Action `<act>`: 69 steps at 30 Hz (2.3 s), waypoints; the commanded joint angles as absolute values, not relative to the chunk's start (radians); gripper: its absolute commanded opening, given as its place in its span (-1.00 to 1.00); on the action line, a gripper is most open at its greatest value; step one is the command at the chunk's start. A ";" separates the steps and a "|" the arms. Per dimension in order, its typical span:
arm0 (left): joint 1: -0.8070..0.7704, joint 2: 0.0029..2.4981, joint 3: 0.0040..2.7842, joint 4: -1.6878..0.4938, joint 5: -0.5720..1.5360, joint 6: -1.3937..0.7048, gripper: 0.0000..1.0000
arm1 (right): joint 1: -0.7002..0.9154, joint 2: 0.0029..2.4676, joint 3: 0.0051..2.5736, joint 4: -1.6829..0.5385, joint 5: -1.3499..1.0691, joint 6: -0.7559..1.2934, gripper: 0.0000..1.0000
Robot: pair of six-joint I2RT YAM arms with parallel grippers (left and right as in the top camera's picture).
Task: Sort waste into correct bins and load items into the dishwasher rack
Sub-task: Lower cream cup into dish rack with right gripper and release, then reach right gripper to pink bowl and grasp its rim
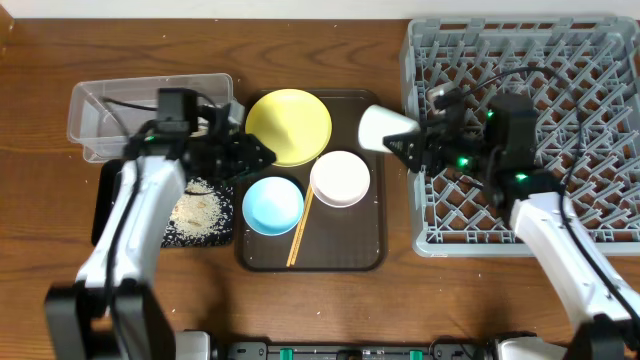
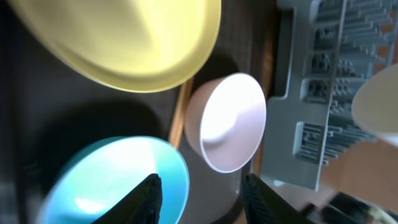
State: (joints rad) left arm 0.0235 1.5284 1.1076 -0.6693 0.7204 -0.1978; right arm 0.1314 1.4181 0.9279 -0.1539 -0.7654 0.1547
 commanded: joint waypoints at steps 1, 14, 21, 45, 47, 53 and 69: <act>0.043 1.441 1.117 -0.686 0.629 -0.131 -0.10 | 0.103 1.364 1.052 -0.315 -0.505 0.155 -0.98; 0.044 1.380 1.117 -0.696 0.586 -0.132 -0.09 | -0.111 1.365 1.296 -0.957 0.123 0.191 -0.98; 0.043 1.380 1.117 -0.697 0.586 -0.132 -0.09 | -0.224 1.405 1.287 -1.068 0.127 0.211 -0.98; 0.043 1.380 1.117 -0.706 0.586 -0.132 0.04 | -0.261 1.621 1.253 -1.071 0.070 0.231 0.31; 0.043 1.380 1.117 -0.711 0.586 -0.132 0.05 | -0.261 1.621 1.253 -1.071 0.070 0.231 0.45; 0.043 1.380 1.117 -0.723 0.586 -0.131 0.13 | -0.261 1.606 1.265 -1.070 0.062 0.230 0.61; 0.043 1.380 1.117 -0.831 0.316 -0.150 0.15 | 0.039 1.483 1.333 -0.760 -0.488 0.012 0.57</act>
State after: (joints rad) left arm 0.0395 1.3823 1.1076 -0.8146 0.4377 -0.1493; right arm -0.0414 1.4704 1.3266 -0.7738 -0.4091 0.0647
